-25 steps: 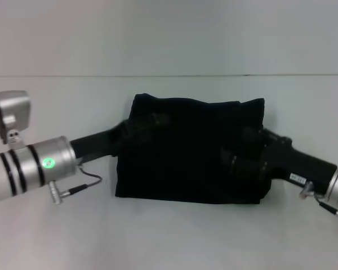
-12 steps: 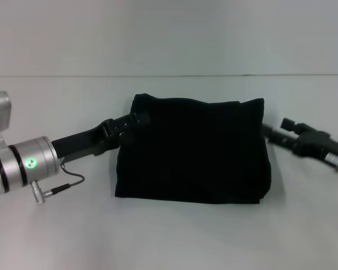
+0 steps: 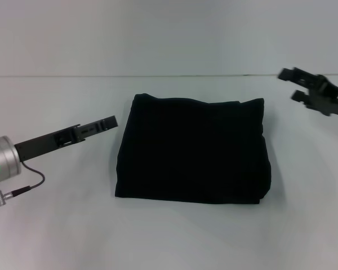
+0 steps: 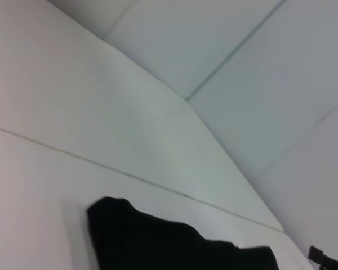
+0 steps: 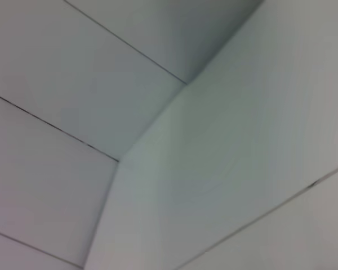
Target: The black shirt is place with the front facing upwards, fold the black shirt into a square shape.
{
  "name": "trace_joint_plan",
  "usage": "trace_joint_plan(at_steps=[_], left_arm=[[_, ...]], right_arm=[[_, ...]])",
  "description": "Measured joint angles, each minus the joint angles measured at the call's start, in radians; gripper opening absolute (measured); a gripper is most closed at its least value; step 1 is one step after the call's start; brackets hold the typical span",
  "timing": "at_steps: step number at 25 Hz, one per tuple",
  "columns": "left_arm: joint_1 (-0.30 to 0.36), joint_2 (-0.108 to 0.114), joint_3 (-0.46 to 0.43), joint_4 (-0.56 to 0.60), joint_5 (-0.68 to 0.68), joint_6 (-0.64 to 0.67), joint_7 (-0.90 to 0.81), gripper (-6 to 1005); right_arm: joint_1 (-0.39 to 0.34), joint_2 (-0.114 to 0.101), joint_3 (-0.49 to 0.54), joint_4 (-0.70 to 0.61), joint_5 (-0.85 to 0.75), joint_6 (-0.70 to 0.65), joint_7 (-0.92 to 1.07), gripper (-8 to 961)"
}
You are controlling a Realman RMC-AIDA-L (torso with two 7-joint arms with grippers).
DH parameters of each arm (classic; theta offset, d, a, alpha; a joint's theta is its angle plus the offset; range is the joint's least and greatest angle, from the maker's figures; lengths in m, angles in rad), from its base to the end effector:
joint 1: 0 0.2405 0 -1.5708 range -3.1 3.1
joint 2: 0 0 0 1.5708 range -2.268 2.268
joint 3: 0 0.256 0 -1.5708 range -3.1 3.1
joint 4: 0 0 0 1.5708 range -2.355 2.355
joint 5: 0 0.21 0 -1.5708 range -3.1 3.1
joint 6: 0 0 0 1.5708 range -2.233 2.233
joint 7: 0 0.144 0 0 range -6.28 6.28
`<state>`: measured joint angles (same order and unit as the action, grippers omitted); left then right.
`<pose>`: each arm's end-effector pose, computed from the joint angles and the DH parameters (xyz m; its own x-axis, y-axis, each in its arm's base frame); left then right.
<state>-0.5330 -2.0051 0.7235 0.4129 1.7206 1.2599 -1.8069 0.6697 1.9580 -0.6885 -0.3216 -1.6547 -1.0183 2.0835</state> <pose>-0.2987 0.3581 0.0066 0.2550 0.6673 0.6998 0.9123 -0.4058 0.0546 0.2900 0.4152 0.0260 -0.0440 -0.6453 -0.7627 -0.9779 -0.1285 0.1651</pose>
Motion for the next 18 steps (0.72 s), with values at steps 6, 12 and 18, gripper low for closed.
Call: trace_joint_plan(at_steps=[6,12,18], left_arm=[[0.01,-0.002,-0.024,0.002,0.0,0.005,0.001,945],[0.011,-0.004,-0.025,-0.002,-0.002,0.008,0.002,944],[0.004,-0.004,-0.026,-0.002,-0.003,0.007,0.002,944]], right_arm=[[0.087,0.034,-0.045,0.029,-0.082,0.135,0.04,876],[0.097,0.069,-0.047,0.038,-0.087,0.208,0.026,850],[0.087,0.077,-0.046,0.037,-0.084,0.206,-0.005,824]])
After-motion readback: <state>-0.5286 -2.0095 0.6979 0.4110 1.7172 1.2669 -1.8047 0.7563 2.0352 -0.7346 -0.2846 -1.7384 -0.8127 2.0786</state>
